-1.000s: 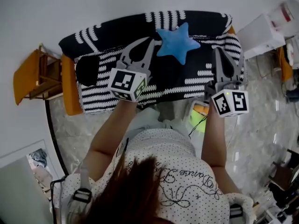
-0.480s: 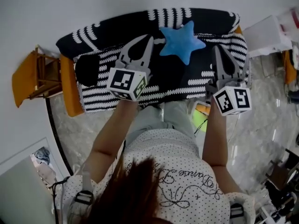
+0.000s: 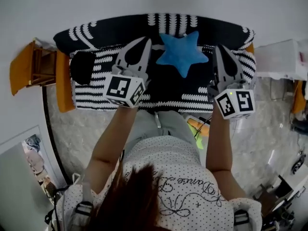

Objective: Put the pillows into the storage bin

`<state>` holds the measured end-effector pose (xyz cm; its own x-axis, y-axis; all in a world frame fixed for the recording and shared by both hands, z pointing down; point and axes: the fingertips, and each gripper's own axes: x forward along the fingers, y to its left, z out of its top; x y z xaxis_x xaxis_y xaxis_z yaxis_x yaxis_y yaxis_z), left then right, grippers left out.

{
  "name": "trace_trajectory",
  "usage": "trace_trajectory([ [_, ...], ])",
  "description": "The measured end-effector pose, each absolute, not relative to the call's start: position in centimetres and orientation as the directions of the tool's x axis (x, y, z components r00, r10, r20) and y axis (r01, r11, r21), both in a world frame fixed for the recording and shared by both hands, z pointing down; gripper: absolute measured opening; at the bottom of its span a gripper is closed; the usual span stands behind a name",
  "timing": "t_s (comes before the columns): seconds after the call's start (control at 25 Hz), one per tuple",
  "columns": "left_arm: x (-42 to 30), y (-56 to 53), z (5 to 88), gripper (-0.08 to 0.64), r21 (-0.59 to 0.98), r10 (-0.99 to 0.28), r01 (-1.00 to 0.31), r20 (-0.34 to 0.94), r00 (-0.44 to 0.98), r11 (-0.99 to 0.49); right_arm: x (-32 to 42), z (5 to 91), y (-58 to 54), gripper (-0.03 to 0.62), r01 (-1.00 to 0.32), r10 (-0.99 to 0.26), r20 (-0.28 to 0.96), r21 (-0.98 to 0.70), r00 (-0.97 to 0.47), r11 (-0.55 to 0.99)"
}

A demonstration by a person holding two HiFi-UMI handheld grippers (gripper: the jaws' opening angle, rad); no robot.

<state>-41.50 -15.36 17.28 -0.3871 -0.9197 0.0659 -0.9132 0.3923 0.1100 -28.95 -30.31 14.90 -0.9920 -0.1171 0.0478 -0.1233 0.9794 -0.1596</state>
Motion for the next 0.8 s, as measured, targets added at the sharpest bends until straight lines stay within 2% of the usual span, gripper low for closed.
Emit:
trace_trajectory([
  [0.2,-42.6,-18.4,19.9,0.005,0.116,-0.888,-0.882,0.104,-0.447,0.458,-31.1,19.9,-34.7,0.038,-0.077,-0.051,0.128,-0.208,-0.99,0.975],
  [0.52,-46.0,-21.0,26.0,0.005,0.17,-0.845,-0.83,0.182,-0.503,0.531,-34.8,28.6,-40.4,0.073,-0.114,-0.046,0.241,-0.273,-0.969,0.955],
  [0.8,-48.1,-22.4,31.1,0.005,0.196,-0.831,-0.811,0.207,-0.516,0.552,-37.0,38.7,-43.5,0.168,-0.187,-0.056,0.337,-0.371,-0.94,0.91],
])
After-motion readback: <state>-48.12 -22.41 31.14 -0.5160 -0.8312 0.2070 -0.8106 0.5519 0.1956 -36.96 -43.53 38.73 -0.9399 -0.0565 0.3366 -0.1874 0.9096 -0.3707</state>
